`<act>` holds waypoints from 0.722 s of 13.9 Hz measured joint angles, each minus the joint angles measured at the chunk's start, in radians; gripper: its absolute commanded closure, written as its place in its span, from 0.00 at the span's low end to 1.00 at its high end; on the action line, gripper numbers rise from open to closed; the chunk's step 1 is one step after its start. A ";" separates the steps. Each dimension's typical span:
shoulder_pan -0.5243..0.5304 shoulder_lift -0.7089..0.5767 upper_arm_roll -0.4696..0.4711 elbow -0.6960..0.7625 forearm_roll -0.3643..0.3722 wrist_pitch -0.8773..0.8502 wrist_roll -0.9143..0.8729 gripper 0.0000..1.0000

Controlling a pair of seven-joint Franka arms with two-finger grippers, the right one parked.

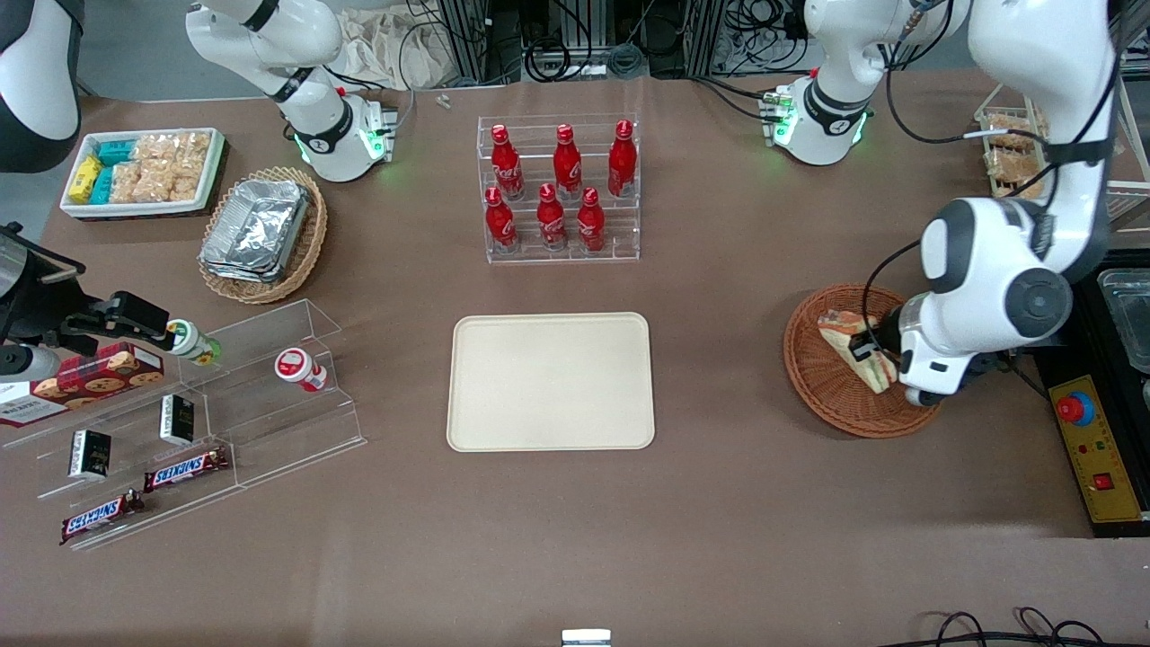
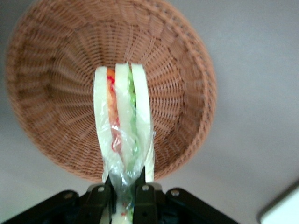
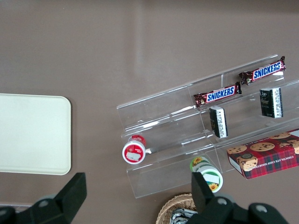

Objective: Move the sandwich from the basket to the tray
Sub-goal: 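Lower the left gripper and close it on the wrapped sandwich, then lift the sandwich out of the basket and carry it toward the tray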

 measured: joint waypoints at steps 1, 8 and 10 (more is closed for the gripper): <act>0.001 -0.007 0.001 0.061 0.000 -0.069 -0.001 1.00; -0.004 -0.015 -0.004 0.353 0.002 -0.320 0.001 1.00; -0.041 0.026 -0.012 0.486 0.012 -0.447 0.002 1.00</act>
